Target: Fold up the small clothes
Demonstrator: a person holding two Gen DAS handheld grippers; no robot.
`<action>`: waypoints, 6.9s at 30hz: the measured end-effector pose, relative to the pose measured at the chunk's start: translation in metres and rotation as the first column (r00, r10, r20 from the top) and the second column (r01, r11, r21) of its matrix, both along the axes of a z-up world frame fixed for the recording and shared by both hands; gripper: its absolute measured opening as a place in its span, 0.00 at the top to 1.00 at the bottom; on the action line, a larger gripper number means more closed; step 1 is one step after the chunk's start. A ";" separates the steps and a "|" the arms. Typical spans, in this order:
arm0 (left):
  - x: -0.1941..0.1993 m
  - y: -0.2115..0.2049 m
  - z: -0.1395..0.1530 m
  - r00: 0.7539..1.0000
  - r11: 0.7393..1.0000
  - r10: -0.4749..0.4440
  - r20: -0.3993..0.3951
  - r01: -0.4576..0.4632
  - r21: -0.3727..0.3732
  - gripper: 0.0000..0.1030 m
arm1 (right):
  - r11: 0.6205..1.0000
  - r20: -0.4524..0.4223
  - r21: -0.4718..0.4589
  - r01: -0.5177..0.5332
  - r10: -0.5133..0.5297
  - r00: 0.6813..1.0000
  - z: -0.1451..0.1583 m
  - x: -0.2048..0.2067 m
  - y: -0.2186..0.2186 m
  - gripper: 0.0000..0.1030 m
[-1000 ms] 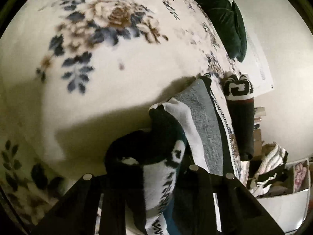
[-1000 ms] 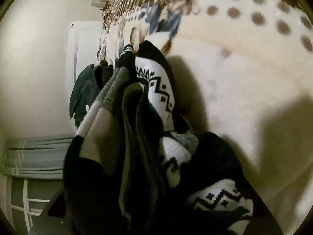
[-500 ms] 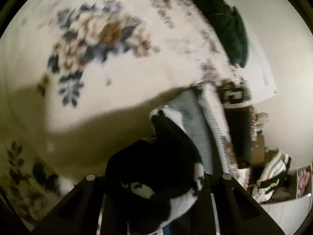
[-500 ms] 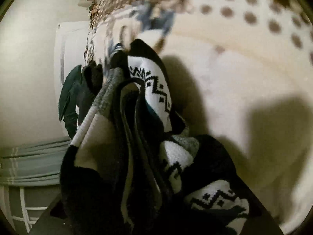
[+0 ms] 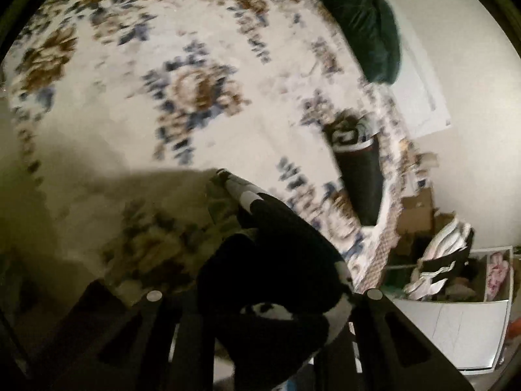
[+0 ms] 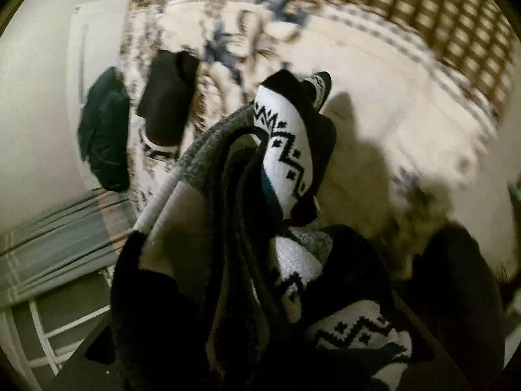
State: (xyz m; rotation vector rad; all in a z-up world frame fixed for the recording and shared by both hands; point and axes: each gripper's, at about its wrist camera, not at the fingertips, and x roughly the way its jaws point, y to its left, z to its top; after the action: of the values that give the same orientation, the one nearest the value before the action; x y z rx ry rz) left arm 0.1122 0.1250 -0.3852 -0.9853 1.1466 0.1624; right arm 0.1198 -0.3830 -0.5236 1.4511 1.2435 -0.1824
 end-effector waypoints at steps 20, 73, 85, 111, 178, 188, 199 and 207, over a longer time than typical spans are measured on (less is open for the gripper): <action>0.176 -0.033 -0.116 0.982 0.984 -0.141 0.128 0.125 0.126 0.86 | 0.994 0.034 -0.110 0.024 -0.020 0.999 -0.138 0.145 -0.027 0.67; 0.110 0.024 -0.226 0.910 0.918 -0.388 0.149 0.395 -0.024 0.27 | 0.804 0.063 -0.295 -0.516 0.555 0.829 -0.181 0.122 -0.058 0.00; 0.099 0.013 -0.184 0.889 0.912 -0.410 0.206 0.406 0.065 0.92 | 0.802 0.129 -0.308 -0.512 0.569 0.812 -0.148 0.112 -0.039 0.61; 0.112 0.001 -0.097 0.901 0.915 -0.392 0.187 0.360 0.182 0.41 | 0.602 0.003 -0.707 -0.372 0.528 0.849 -0.021 0.139 -0.010 0.23; 0.183 -0.184 -0.189 0.714 0.661 -0.687 -0.137 0.692 0.289 0.00 | 0.981 0.566 -0.058 0.187 -0.123 0.815 -0.174 0.060 -0.072 0.00; 0.190 -0.177 -0.192 0.722 0.689 -0.683 -0.113 0.688 0.230 0.00 | 0.992 0.641 -0.008 0.125 -0.091 0.762 -0.164 0.077 -0.068 0.00; 0.187 -0.172 -0.191 0.708 0.679 -0.699 -0.101 0.702 0.217 0.00 | 0.977 0.615 0.007 0.212 -0.172 0.770 -0.178 0.079 -0.065 0.25; 0.187 -0.176 -0.191 0.703 0.671 -0.703 -0.104 0.705 0.228 0.00 | 0.983 0.584 -0.130 0.132 -0.032 0.811 -0.175 0.132 -0.056 0.32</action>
State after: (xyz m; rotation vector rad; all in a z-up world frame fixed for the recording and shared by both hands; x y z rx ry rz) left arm 0.2992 -0.0506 -0.5760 -0.2543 1.4016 -0.3166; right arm 0.2516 -0.4393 -0.6984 1.2801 0.6446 0.1002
